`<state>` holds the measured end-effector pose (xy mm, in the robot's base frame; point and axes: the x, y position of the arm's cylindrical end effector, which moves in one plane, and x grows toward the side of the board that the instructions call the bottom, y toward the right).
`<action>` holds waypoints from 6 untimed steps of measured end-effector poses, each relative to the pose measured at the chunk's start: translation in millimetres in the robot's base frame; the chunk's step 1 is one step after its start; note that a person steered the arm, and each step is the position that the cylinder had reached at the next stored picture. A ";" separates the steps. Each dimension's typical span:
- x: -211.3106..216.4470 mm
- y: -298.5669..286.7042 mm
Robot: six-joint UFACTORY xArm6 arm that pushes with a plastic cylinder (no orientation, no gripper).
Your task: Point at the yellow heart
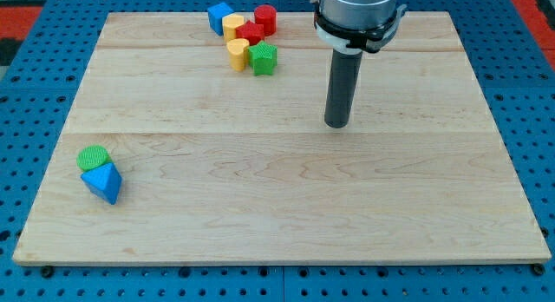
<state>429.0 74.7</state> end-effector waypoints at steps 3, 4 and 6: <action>-18.4 -133.2; -43.6 -198.7; -54.5 -176.9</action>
